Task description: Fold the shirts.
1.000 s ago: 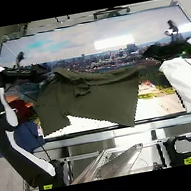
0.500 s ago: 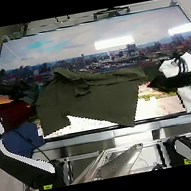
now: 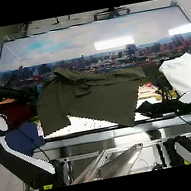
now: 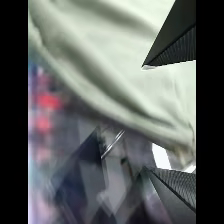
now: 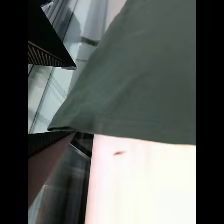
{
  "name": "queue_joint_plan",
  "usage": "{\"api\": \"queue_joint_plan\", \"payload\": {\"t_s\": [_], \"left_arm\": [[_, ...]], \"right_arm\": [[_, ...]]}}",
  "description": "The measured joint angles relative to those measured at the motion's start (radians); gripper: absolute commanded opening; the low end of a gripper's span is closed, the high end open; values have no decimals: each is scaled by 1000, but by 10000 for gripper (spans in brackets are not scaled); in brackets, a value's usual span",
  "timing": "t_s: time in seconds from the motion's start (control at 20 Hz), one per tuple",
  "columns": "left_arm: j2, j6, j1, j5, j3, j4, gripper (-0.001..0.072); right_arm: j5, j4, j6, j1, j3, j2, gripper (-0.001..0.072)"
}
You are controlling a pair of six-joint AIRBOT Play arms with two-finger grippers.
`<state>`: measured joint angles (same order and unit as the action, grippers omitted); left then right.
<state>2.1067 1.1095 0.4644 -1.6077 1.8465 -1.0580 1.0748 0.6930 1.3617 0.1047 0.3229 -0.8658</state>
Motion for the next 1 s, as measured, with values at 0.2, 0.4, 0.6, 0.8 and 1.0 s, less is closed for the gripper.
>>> {"api": "queue_joint_plan", "payload": {"t_s": [0.2, 0.4, 0.6, 0.8, 1.0], "left_arm": [[37, -39, -40, -123, -5, -2, 455], [50, -64, -60, -175, -12, -28, 23], [51, -74, -66, -181, -11, -27, 23], [51, -79, -66, -186, -11, -24, 24], [51, -80, -66, -183, -11, -19, 24]], "right_arm": [[-24, -29, 18, -38, -15, 3, 440], [-39, -28, 57, -48, -23, 4, 440], [-75, -17, 91, -52, -58, 4, 440], [-120, -18, 140, -86, -123, 4, 439], [-220, -101, 169, -183, -152, -27, 438]]}}
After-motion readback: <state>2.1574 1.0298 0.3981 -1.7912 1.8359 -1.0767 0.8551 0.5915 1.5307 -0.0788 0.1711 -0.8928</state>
